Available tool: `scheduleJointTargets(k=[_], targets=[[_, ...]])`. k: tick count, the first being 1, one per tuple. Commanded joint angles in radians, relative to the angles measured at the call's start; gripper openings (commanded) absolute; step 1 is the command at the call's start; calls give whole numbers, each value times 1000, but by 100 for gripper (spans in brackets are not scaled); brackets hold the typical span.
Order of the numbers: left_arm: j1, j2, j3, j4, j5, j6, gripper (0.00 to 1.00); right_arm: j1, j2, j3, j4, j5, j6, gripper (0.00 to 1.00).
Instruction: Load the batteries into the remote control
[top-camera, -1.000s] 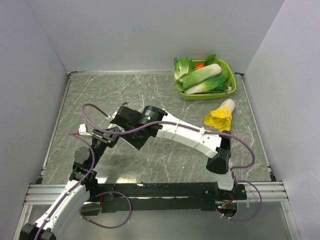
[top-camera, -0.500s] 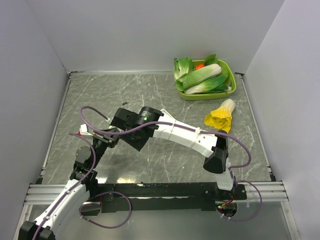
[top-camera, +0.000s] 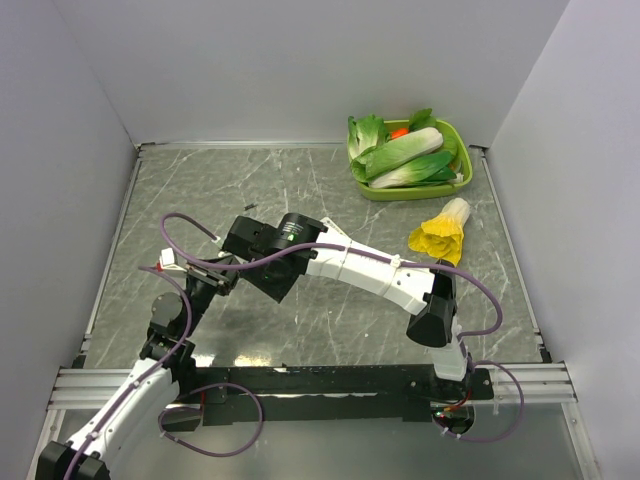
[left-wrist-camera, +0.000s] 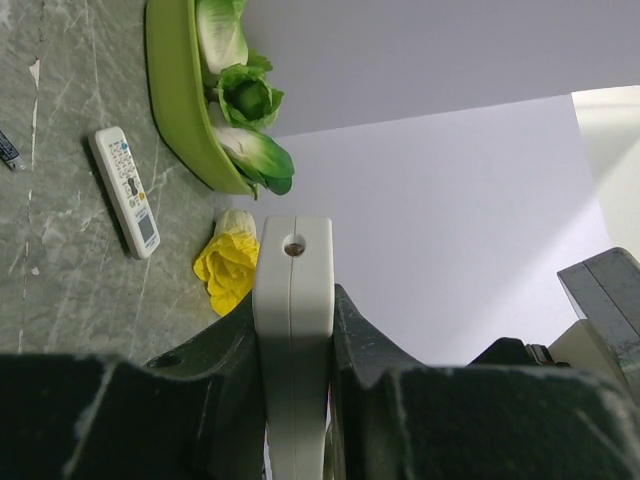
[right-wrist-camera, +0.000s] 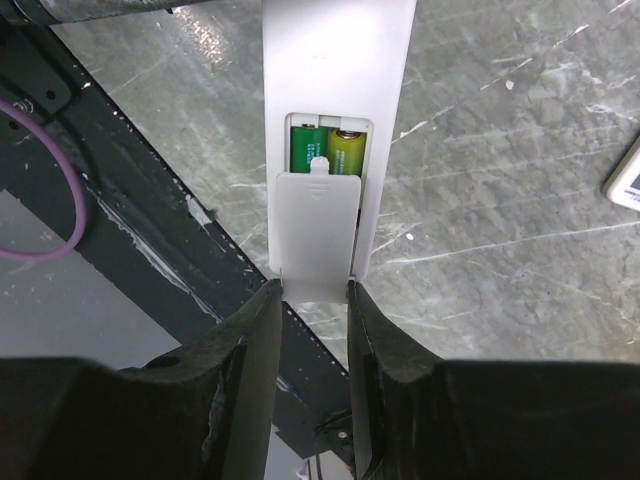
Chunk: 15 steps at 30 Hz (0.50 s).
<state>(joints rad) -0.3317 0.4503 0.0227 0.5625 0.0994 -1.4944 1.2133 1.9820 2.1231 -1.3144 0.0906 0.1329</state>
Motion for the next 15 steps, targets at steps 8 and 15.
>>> scheduleJointTargets(k=[8, 15], targets=[[-26, 36, -185, 134, 3, -15, 2, 3, -2, 58, -37, 26, 2, 25], [-39, 34, -181, 128, -4, -4, 2, 5, -2, 64, -43, 35, 2, 27]])
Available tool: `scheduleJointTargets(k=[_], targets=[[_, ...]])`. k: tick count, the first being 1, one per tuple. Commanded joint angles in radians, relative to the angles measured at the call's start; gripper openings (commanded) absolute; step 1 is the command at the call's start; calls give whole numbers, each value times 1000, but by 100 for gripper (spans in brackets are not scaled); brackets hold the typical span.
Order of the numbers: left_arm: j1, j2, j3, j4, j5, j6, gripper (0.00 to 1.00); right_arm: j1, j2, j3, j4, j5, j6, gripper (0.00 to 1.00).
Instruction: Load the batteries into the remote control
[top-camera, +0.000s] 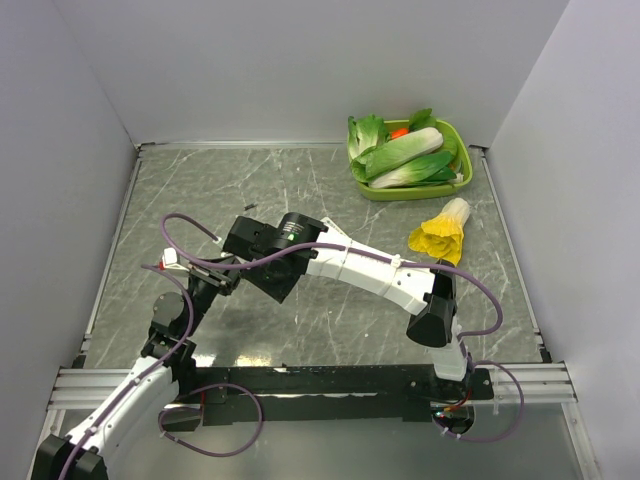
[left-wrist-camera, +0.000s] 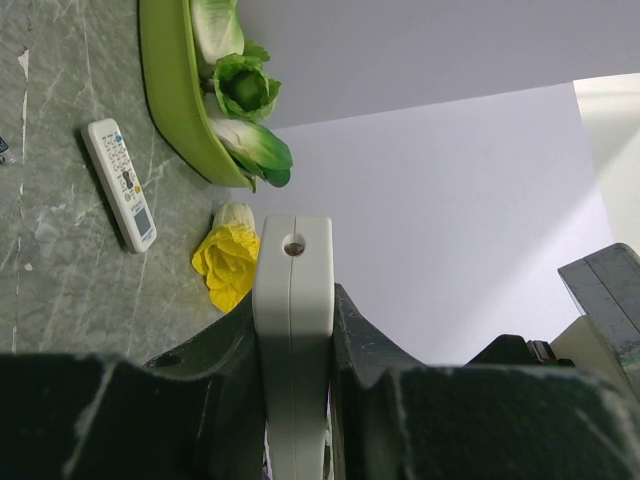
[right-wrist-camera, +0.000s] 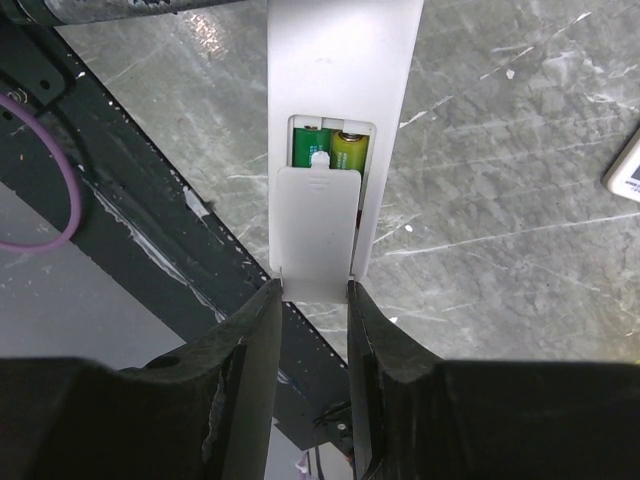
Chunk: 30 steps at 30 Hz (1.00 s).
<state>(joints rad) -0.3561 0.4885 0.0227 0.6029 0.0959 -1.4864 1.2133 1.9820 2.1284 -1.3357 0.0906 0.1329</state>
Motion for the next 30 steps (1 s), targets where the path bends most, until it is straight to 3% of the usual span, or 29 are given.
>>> scheduleJointTargets(k=[1, 30], targets=[[-17, -4, -181, 87, -2, -12, 2, 5, -2, 59, -23, 37, 2, 27], [-53, 33, -179, 115, -21, -2, 2, 0, 9, 85, -42, 54, 0, 33]])
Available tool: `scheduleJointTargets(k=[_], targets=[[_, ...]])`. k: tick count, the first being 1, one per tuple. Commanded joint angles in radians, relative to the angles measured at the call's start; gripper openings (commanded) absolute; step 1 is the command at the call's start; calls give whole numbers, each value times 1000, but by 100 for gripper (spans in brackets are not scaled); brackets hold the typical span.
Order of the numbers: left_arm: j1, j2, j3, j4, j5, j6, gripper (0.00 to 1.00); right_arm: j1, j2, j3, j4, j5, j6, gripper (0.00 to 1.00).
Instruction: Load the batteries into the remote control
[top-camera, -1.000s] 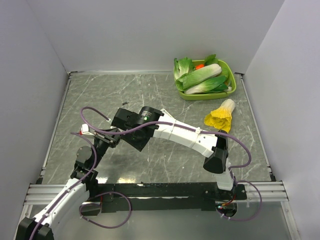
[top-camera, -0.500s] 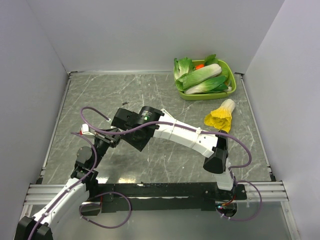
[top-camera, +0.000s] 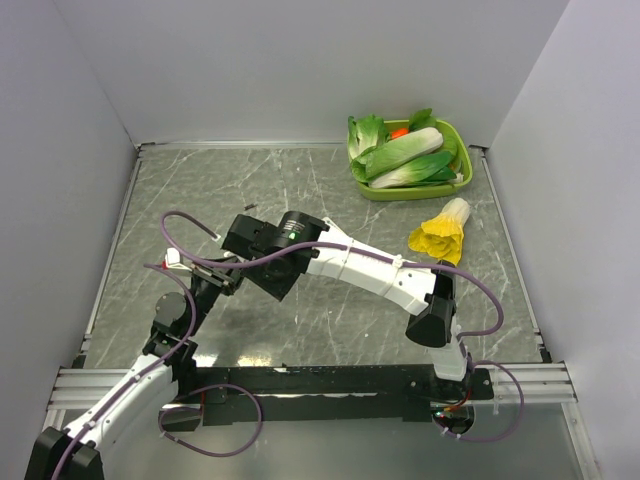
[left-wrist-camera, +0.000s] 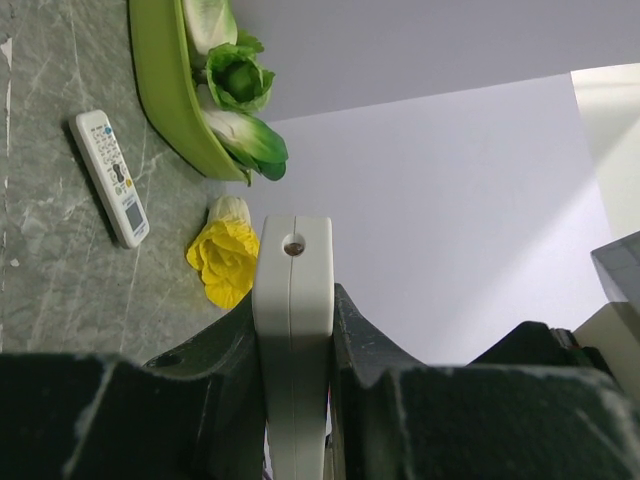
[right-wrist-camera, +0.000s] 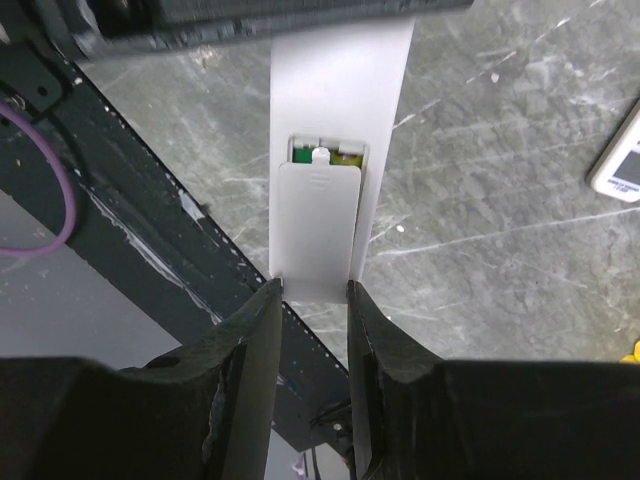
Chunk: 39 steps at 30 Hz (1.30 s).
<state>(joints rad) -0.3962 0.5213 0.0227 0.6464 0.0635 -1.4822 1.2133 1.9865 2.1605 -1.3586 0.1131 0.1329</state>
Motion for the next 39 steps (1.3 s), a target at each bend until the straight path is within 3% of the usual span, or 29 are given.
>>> scheduleJointTargets(k=[1, 28, 39], targets=[[-15, 0, -179, 71, 12, -6, 2, 2, 5, 53, -19, 31, 1, 33], [-35, -38, -181, 29, -34, -26, 2, 0, 3, 25, -68, -12, 14, 37], [-36, -105, -179, -62, -60, -46, 2, 2, 3, 12, -80, -24, 19, 37]])
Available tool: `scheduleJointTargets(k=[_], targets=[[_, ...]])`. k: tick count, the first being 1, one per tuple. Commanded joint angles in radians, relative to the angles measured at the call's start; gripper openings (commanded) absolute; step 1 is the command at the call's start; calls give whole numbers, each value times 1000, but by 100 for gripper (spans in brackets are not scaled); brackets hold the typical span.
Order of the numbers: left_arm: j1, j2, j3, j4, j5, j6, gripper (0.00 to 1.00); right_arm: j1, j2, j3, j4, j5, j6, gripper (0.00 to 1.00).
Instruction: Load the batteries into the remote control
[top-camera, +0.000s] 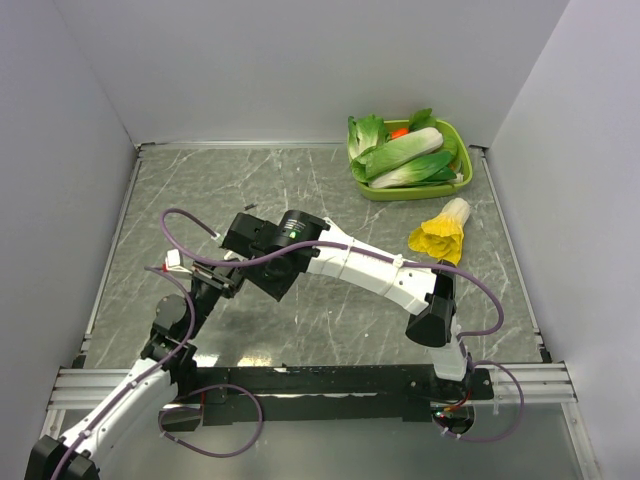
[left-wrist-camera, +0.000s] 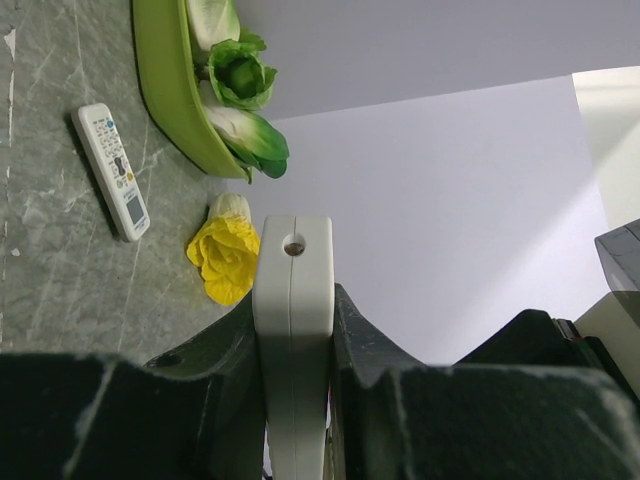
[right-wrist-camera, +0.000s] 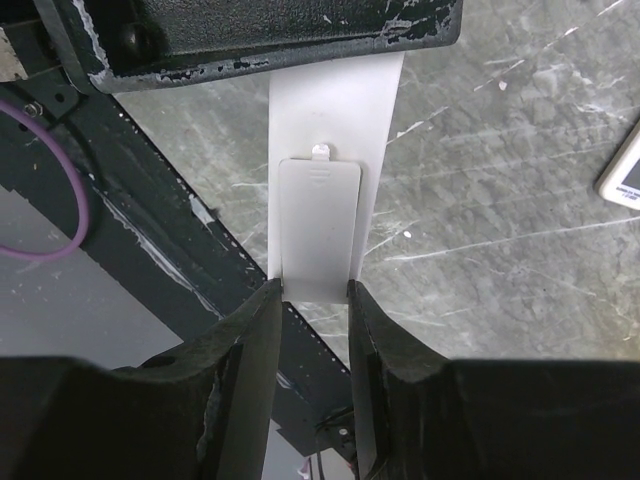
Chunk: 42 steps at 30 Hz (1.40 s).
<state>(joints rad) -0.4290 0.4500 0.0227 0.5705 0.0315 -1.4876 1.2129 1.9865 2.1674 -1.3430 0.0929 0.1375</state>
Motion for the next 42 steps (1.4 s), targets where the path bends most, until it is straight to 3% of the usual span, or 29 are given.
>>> scheduleJointTargets(k=[1, 42], targets=[[-4, -37, -179, 9, -28, -40, 2, 2, 0, 2, -97, -5, 14, 37], [-5, -100, -181, -70, -84, -45, 2, 0, -31, -55, -117, -4, 19, 37]])
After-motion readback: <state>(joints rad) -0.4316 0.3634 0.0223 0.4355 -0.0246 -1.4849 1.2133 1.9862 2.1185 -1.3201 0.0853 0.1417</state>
